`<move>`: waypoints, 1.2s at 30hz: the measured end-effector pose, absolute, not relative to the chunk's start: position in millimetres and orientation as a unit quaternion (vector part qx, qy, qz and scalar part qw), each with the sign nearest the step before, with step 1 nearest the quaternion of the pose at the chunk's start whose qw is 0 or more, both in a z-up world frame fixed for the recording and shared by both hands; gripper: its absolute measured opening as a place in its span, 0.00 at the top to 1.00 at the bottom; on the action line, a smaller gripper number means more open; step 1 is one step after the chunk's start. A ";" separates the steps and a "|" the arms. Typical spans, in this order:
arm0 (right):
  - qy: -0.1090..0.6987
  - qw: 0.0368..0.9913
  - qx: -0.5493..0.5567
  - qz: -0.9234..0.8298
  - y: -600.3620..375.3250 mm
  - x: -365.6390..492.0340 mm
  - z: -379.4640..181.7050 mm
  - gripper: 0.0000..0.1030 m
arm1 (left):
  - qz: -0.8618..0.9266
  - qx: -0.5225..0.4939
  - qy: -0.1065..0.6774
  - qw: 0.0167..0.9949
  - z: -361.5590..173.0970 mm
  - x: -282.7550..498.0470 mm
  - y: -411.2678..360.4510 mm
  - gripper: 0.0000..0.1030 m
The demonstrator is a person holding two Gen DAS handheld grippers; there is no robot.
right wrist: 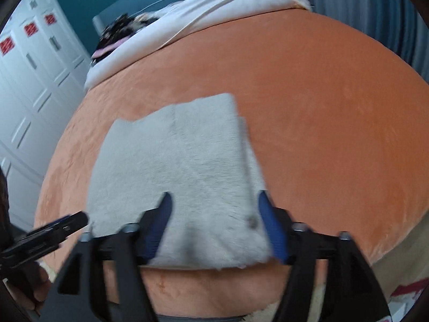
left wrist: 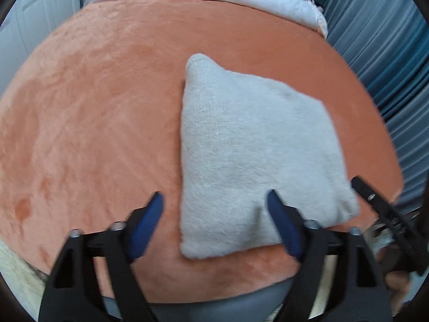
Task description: Fold small clothes
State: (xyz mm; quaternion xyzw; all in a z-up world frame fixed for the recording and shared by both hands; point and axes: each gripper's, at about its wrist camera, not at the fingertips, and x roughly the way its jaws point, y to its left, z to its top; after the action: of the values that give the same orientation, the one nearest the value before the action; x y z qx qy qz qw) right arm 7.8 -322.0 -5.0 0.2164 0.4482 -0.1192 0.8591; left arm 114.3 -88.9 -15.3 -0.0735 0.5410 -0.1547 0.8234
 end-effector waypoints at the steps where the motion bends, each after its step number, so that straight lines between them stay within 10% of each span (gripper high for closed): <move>1: 0.451 0.854 0.226 -0.127 -327.0 4.1 -10.9 0.29 | -0.159 -0.103 0.542 0.819 -19.8 116.8 -83.7 0.10; 12: 0.488 0.787 0.372 -0.073 -334.2 36.1 -91.0 0.18 | -0.169 -0.240 0.595 0.748 -92.3 145.0 -77.0 0.08; 15: 0.498 0.785 0.363 -0.060 -325.4 52.7 -85.8 0.49 | -0.186 -0.213 0.596 0.751 -75.1 148.8 -88.7 0.36; 21: 0.430 0.852 0.296 -0.035 -299.9 57.0 15.9 0.70 | -0.240 -0.180 0.531 0.792 15.8 146.6 -92.8 0.56; 30: 0.256 0.942 0.214 0.040 -238.1 58.2 215.6 0.70 | -0.310 -0.199 0.367 0.854 197.5 143.3 -16.5 0.57; 36: 0.228 0.942 0.229 0.087 -197.5 83.6 234.5 0.53 | -0.261 -0.172 0.315 0.896 221.2 145.1 45.3 0.42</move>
State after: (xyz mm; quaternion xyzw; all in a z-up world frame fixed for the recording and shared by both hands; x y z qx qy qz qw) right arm 83.6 -197.5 234.5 0.2293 0.2277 0.0872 0.9423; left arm 145.1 45.3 221.2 -0.1716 0.3146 -0.2607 0.8964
